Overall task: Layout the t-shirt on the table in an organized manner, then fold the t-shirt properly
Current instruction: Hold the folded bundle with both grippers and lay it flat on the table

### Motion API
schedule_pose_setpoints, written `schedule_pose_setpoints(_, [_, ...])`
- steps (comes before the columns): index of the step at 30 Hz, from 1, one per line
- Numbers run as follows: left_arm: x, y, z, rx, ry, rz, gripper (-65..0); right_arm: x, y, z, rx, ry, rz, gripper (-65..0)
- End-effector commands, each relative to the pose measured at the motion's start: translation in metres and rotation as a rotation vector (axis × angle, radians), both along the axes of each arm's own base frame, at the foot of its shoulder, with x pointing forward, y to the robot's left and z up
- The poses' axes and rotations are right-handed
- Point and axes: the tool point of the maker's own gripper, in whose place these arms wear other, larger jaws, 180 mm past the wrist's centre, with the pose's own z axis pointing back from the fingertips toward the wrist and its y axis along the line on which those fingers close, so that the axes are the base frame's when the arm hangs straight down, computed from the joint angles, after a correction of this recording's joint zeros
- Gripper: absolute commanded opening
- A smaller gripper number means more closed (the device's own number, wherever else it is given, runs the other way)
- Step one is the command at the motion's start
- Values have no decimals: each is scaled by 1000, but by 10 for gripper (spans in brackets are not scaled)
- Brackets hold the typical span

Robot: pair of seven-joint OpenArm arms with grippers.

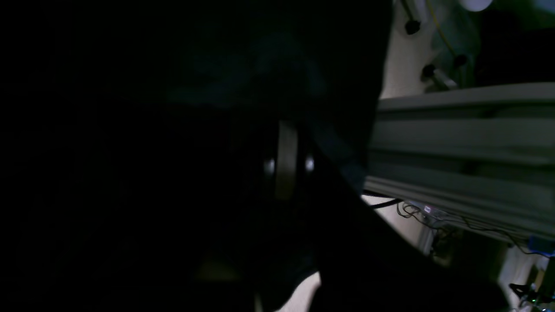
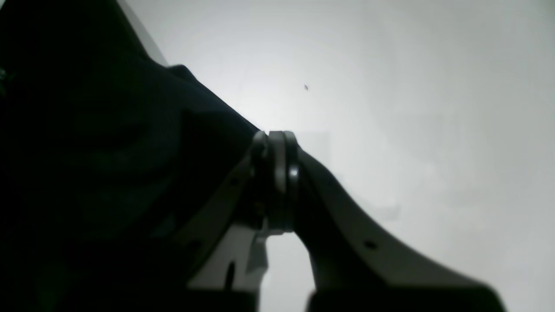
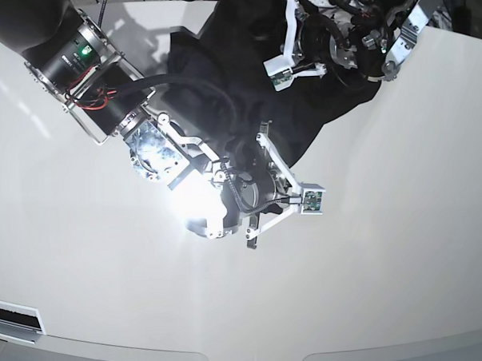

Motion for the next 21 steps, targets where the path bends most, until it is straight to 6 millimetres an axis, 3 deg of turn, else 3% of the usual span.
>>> schedule_pose_setpoints(1, [3,1,2,-11,-9,1,-650,10,6,17,31,-38,12,-650])
schedule_pose_setpoints(8, [-1,12,-12,39,12,3,-650,2,0,10,2,14,25,-650])
schedule_pose_setpoints(16, [-4,18,-25,72,30,15,-650,-3,-27,-37,-101,131,-31,-650])
schedule_pose_setpoints(21, [4,24,-42,117,-34,19,-650,-4,-33,-43,-132,146,-38,-650])
